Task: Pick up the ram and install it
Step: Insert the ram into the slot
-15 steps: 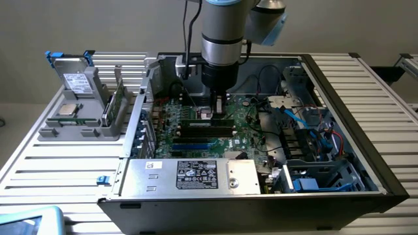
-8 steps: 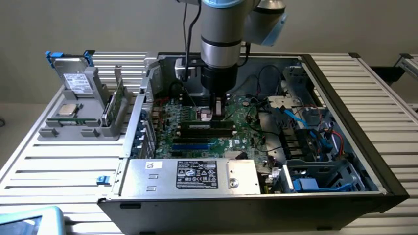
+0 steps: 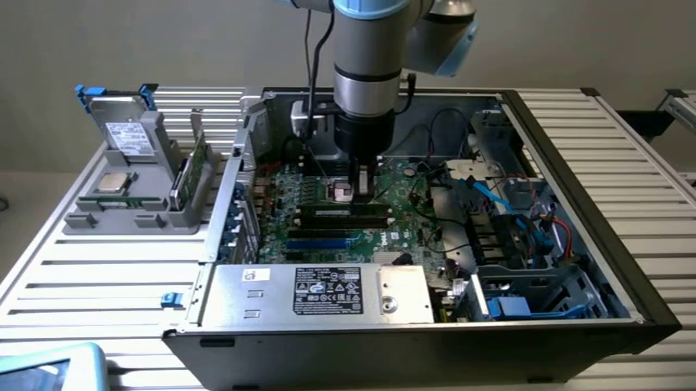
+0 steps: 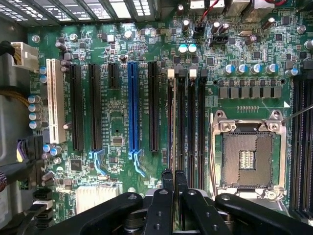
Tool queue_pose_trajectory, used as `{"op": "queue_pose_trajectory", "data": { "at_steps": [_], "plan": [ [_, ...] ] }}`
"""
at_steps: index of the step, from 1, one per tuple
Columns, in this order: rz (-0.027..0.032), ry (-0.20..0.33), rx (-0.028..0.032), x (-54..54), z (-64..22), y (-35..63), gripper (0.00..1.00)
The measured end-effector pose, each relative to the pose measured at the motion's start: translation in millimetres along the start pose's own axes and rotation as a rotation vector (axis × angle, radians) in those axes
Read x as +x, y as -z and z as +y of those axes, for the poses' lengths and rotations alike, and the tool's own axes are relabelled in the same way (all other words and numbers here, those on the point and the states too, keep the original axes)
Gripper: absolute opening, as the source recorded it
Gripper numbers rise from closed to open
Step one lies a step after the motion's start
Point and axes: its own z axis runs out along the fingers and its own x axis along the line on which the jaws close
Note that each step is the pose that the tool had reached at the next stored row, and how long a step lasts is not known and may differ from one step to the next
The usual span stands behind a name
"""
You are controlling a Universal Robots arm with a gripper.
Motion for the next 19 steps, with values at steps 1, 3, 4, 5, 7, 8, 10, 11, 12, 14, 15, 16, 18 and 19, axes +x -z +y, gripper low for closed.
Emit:
{"op": "queue_pose_trajectory", "data": {
  "at_steps": [1,3,4,5,7,8,10,11,12,14,15,16,18,19],
  "plan": [
    [0.0000,0.000,0.0003,0.0,0.2,-0.4,0.13],
    [0.0002,0.000,0.0004,0.0,0.4,-0.4,0.13],
    [0.0002,0.000,0.0005,0.0,0.4,-0.5,0.13],
    [0.0001,0.000,0.0006,0.0,0.4,-0.5,0.13],
    [-0.0001,0.000,0.0006,0.0,0.5,-0.8,0.13],
    [-0.0003,0.000,0.0008,-0.1,0.5,-1.1,0.13],
    [-0.0003,0.000,0.0008,-0.1,1.1,-1.7,0.13],
    [-0.0013,0.000,0.0008,-0.1,1.2,-2.0,0.13],
    [-0.0017,0.000,0.0008,-0.1,1.4,-2.2,0.13],
    [-0.0023,0.000,0.0007,-0.1,1.4,-2.4,0.13],
    [-0.0032,0.001,0.0008,-0.1,1.4,-2.6,0.13],
    [-0.0041,0.002,0.0010,-0.1,1.4,-2.8,0.13],
    [-0.0055,0.004,0.0010,-0.1,1.4,-2.8,0.13],
    [-0.0063,0.004,0.0010,0.0,1.4,-2.9,0.13]
  ]
}}
